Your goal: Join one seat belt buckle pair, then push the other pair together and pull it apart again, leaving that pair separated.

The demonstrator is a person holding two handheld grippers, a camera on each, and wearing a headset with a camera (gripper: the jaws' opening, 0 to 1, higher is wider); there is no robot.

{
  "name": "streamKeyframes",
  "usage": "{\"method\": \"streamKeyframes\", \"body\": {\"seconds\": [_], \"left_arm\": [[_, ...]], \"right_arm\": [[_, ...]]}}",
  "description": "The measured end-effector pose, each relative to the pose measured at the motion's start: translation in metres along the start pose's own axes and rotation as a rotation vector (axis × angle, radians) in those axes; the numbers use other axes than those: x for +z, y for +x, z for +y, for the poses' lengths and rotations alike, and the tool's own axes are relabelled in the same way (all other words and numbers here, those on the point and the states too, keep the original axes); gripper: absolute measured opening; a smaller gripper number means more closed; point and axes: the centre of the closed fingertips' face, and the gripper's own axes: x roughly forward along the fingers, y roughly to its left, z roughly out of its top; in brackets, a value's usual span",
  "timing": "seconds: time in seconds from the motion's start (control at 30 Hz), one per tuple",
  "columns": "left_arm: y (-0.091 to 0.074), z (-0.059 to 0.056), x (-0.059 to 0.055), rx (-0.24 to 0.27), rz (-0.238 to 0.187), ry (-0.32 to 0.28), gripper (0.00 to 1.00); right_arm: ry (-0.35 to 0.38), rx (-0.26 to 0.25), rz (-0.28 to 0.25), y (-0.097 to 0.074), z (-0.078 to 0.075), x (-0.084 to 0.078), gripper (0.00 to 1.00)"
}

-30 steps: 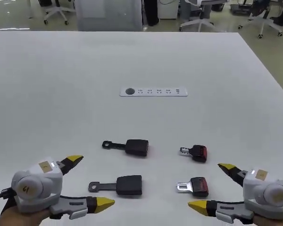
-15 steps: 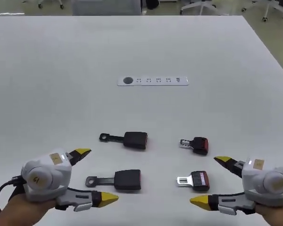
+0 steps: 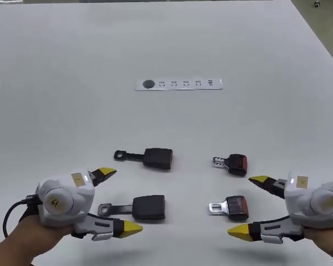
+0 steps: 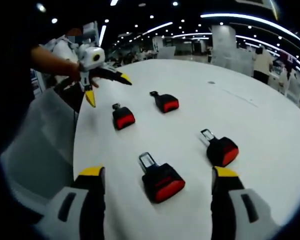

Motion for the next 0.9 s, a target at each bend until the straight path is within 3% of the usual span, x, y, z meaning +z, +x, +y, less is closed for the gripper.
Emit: {"method": "streamKeyframes", "body": {"seconds": [0.37, 0.9], "left_arm": [[0.022, -0.003, -0.009, -0.070, 0.056, 0.052, 0.84], [0.048, -0.010, -0.028, -0.164, 0.140, 0.147, 0.71]], "right_arm": [[-0.028, 0.064, 0.049, 0.008, -0.002, -0.012, 0.83], [-0.127, 0.159, 0.123, 0.017, -0.007, -0.026, 0.74]]}}
